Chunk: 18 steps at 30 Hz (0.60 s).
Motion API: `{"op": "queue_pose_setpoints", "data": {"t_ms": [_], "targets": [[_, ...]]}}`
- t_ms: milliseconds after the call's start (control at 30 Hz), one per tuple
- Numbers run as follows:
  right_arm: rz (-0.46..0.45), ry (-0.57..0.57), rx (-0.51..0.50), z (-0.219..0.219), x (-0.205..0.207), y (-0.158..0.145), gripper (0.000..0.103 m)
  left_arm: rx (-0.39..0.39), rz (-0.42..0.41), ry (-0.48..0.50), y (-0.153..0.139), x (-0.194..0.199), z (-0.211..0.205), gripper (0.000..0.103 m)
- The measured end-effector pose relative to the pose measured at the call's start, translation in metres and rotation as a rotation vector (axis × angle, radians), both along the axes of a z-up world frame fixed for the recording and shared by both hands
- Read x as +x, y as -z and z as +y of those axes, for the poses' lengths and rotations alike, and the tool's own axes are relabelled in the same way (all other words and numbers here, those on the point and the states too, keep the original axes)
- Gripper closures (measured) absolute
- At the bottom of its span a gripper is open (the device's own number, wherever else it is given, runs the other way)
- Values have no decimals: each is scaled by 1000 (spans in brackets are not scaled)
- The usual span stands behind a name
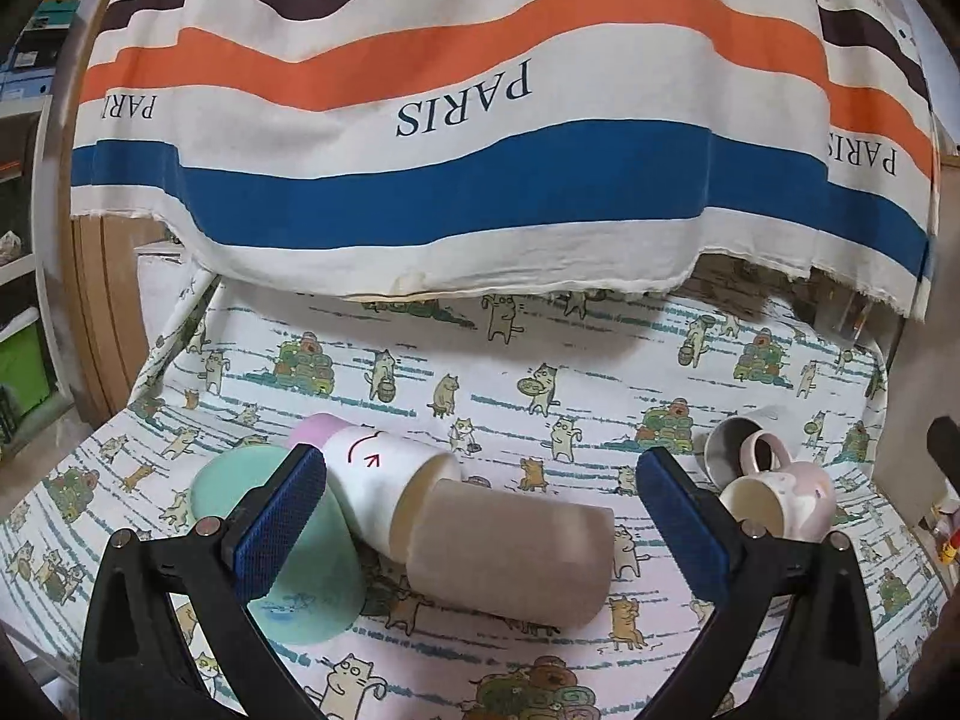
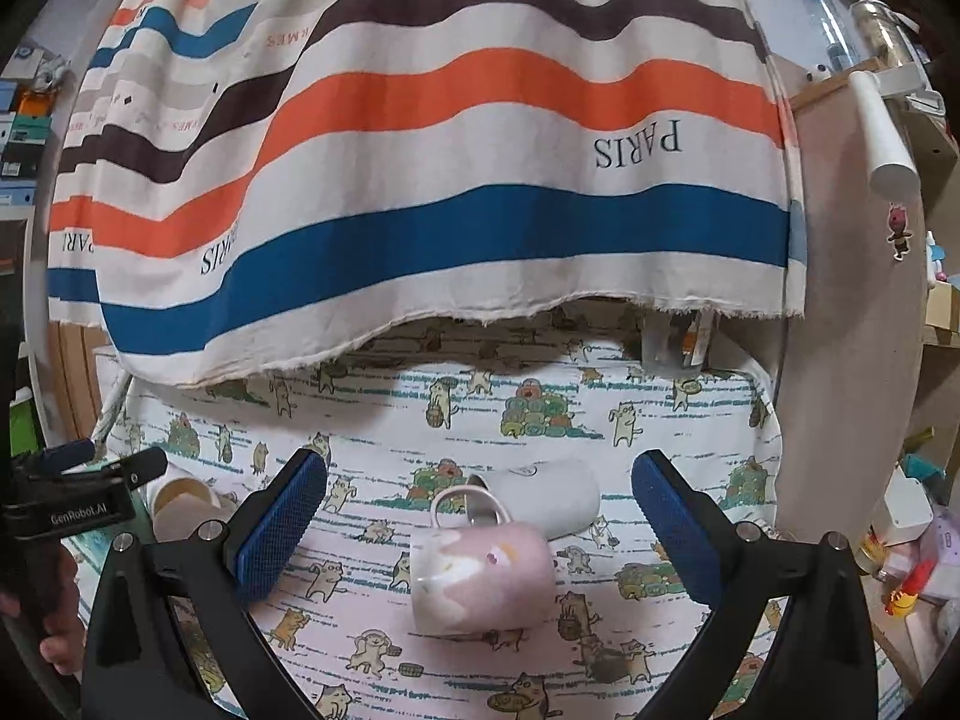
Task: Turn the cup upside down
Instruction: 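Move the right gripper toward the beige cup lying on its side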
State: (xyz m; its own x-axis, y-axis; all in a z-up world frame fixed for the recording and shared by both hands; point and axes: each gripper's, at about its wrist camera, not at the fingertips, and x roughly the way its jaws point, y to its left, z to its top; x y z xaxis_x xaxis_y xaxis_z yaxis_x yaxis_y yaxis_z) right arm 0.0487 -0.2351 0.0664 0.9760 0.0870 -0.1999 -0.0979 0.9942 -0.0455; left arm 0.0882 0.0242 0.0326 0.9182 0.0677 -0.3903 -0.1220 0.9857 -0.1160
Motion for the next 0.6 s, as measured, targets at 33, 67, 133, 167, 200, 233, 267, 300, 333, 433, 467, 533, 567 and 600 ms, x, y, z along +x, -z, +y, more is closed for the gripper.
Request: {"op": "queue_pose_setpoints", "data": {"t_ms": [33, 67, 133, 167, 200, 233, 267, 300, 333, 433, 467, 533, 567, 600], "targets": [[9, -9, 0, 1, 1, 2, 0, 0, -5, -4, 0, -1, 0, 0], [15, -13, 0, 2, 3, 3, 0, -2, -12, -7, 0, -2, 1, 0], [27, -21, 0, 3, 6, 6, 0, -3, -27, -21, -2, -2, 3, 0], [33, -27, 2, 3, 7, 7, 0, 2, -40, -33, -3, -4, 4, 0], [35, -31, 5, 3, 8, 8, 0, 2, -51, -42, -4, -4, 7, 0], [37, -36, 10, 2, 9, 8, 0, 1, -63, -52, -6, -6, 9, 0], [38, -39, 14, 1, 10, 9, 0, -7, -71, -58, -7, -7, 12, 0], [39, -43, 17, 1, 11, 10, 0, -20, -77, -60, -9, -8, 15, 0], [42, -51, 18, 2, 12, 9, 0, -37, -82, -60, -10, -9, 19, 0], [77, -128, 26, 8, 13, 3, 0, -89, -90, -70, -13, -12, 33, 3], [99, -173, 16, 14, 15, 0, 0, -105, -88, -76, -14, -13, 37, 4], [145, -241, -23, 30, 19, -6, 0, -117, -64, -108, -13, -14, 45, 4], [165, -266, -38, 38, 22, -8, 0, -117, -45, -113, -12, -15, 48, 5], [191, -290, -52, 48, 25, -11, 0, -123, -36, -95, -11, -17, 51, 5]]}}
